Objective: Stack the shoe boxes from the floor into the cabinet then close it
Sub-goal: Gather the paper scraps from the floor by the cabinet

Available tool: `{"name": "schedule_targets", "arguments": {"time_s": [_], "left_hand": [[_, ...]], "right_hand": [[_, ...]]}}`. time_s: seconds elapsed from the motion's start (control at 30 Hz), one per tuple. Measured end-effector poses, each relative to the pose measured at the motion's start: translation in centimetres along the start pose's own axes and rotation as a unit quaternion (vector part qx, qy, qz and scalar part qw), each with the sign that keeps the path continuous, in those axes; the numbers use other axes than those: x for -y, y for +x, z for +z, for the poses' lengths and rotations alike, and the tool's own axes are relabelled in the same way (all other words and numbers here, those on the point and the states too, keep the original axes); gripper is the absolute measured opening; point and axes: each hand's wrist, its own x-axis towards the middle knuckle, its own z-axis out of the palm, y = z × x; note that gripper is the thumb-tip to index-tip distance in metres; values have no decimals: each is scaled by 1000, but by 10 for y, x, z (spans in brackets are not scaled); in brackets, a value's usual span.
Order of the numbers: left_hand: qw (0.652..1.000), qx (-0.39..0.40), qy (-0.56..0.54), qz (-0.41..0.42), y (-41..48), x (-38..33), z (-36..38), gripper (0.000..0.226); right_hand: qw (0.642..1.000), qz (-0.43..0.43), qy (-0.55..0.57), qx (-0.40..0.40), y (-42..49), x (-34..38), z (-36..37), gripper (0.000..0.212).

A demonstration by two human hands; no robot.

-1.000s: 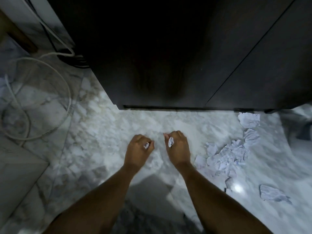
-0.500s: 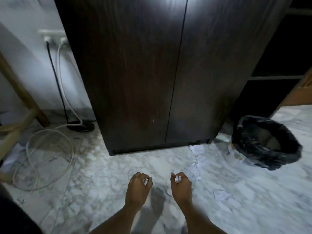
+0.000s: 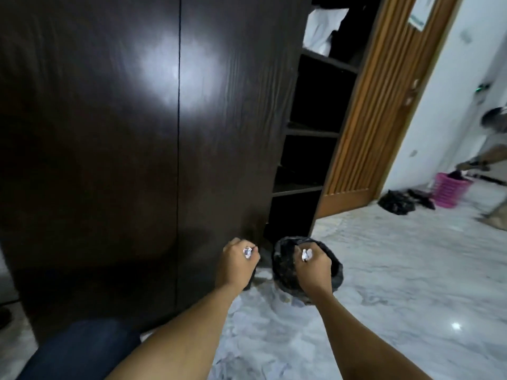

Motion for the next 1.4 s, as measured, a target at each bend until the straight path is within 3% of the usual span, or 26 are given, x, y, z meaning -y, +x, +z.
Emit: {"name": "schedule_targets", "arguments": {"time_s": [0.17, 0.37, 0.57, 0.7, 0.87, 0.97, 1.07, 1.2, 1.4], "left_hand": [[998, 33, -34, 50, 51, -43, 62, 3], [990, 105, -50, 75, 91, -66, 157, 6], [989, 114, -97, -15, 110, -46, 244, 16], [977, 155, -110, -96, 107, -12, 283, 47], [953, 224, -90, -181, 106, 10, 317, 49], [945, 257, -81, -187, 106, 18, 318, 51], [939, 264, -121, -184, 111, 24, 317, 66], [942, 262, -127, -164, 111, 25, 315, 36], [946, 308, 15, -103, 110, 8, 278, 32]], "right_hand": [[997, 21, 24, -64, 62, -16, -42, 12], [995, 42, 49, -72, 133, -79, -50, 12], [988, 101, 86, -80, 181, -135, -19, 17], [983, 141, 101, -58, 188, -173, 14, 36], [956, 245, 161, -5, 194, -184, 35, 50], [946, 280, 163, 10, 200, -187, 39, 78], [939, 288, 186, -3, 203, -189, 39, 88], [941, 275, 196, -4, 203, -188, 31, 78], [975, 206, 83, 24, 181, -173, 20, 48]]}}
